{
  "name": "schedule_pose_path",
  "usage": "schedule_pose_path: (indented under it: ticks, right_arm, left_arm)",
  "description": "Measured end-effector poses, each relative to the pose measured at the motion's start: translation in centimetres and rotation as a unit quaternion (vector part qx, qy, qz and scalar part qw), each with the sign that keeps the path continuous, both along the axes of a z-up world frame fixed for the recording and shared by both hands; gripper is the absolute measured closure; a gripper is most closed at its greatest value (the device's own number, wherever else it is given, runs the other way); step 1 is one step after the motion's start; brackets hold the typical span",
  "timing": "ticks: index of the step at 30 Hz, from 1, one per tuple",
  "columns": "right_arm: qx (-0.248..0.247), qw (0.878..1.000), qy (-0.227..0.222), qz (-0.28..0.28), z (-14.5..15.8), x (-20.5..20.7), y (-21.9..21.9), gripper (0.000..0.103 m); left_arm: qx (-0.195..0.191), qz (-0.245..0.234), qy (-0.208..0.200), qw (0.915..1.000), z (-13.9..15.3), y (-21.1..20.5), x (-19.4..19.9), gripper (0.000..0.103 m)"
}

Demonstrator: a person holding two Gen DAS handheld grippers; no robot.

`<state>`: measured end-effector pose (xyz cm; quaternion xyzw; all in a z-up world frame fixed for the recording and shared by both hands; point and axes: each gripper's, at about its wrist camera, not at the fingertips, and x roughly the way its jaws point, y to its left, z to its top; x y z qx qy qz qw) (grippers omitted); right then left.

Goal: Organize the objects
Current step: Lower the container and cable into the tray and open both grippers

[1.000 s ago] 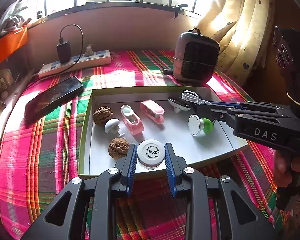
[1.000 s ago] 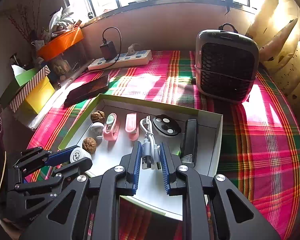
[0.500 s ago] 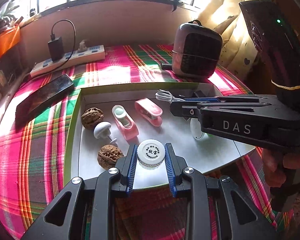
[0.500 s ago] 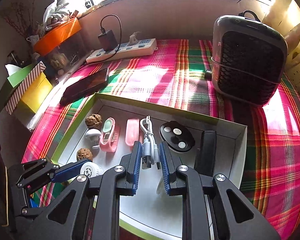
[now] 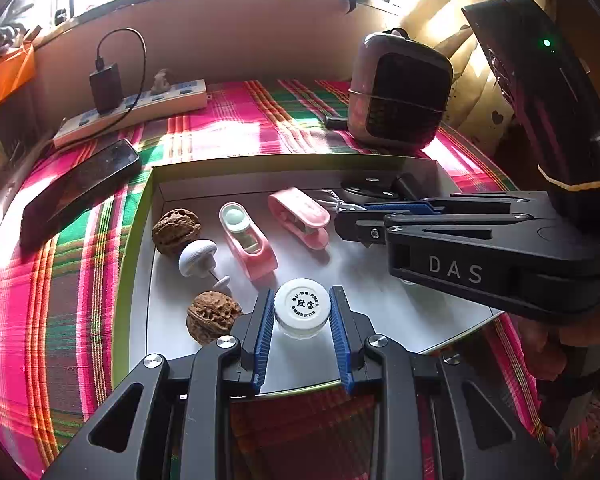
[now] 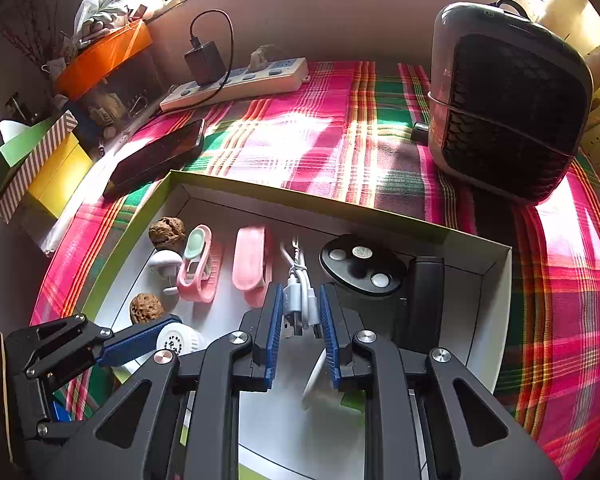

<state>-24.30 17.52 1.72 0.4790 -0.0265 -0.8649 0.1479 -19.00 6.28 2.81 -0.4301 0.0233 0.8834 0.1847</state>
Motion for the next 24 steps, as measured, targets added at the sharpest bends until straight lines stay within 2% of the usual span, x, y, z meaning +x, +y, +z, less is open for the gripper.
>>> schedule_pose_path:
  ticks: [24]
  right_arm:
    - [0.007, 1.0, 0.003, -0.002, -0.57, 0.1, 0.32, 0.082]
  left_arm:
    - [0.002, 0.005, -0.011, 0.9999, -0.52, -0.12, -0.48, 0.077]
